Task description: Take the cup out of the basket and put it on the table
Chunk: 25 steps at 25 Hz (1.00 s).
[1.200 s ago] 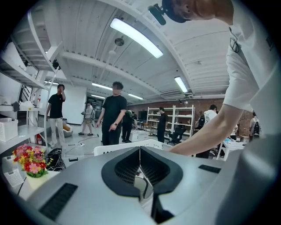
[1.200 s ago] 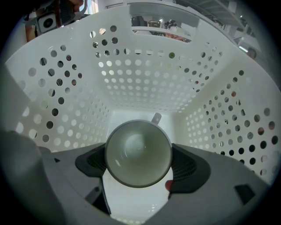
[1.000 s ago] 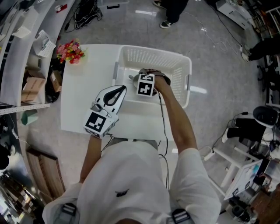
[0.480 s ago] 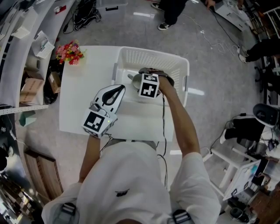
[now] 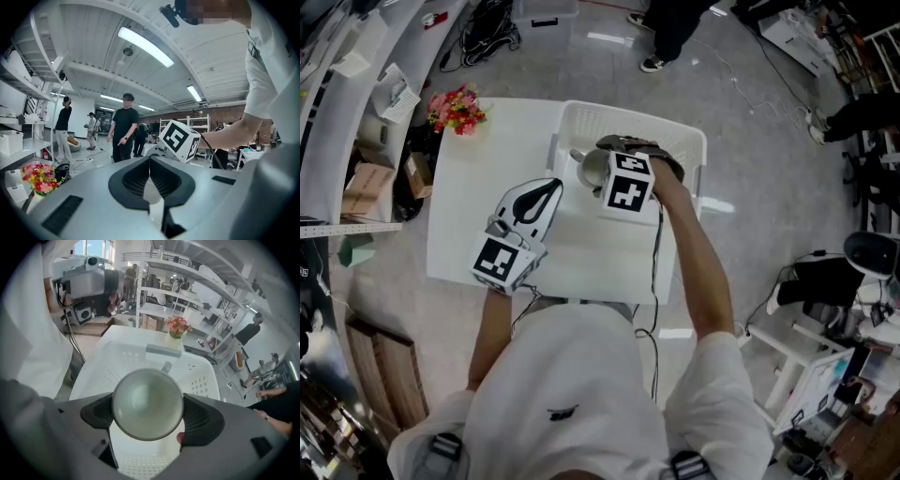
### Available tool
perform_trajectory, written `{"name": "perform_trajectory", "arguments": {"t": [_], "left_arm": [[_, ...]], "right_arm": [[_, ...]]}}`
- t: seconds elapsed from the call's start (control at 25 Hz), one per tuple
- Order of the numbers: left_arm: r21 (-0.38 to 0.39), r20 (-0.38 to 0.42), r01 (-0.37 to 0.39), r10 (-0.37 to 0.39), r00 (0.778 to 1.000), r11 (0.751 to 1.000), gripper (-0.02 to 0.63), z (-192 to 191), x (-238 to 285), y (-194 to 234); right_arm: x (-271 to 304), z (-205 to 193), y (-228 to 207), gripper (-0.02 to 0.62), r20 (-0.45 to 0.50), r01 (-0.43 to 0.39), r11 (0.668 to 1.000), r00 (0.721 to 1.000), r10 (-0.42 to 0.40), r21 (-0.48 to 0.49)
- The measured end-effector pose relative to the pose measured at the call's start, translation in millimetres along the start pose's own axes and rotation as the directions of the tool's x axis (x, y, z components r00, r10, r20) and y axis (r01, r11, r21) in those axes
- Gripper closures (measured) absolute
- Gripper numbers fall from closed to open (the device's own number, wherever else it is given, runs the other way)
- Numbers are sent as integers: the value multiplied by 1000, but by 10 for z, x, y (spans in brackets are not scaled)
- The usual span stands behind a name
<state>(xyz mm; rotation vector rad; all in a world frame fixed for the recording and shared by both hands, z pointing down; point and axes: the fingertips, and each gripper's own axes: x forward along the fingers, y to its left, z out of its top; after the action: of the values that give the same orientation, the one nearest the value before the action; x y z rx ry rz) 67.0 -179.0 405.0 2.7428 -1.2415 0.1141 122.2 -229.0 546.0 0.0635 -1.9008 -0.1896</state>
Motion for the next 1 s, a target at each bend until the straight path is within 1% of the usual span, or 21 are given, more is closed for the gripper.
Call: {"name": "perform_trajectory", "arguments": {"t": [0.16, 0.36, 1.0], "left_arm": [[4, -8, -23, 23, 1000, 1000, 594, 50, -112, 45], [4, 21, -38, 38, 999, 999, 594, 87, -241, 66], [4, 46, -115, 115, 992, 993, 594, 135, -689, 217]], "right_arm": [[-205, 182, -33, 173, 10, 18, 999, 1000, -18, -38], [-363, 345, -35, 173, 17, 39, 996, 999, -37, -79], [-500, 837, 42, 173, 44, 54, 984, 998, -48, -169]]}}
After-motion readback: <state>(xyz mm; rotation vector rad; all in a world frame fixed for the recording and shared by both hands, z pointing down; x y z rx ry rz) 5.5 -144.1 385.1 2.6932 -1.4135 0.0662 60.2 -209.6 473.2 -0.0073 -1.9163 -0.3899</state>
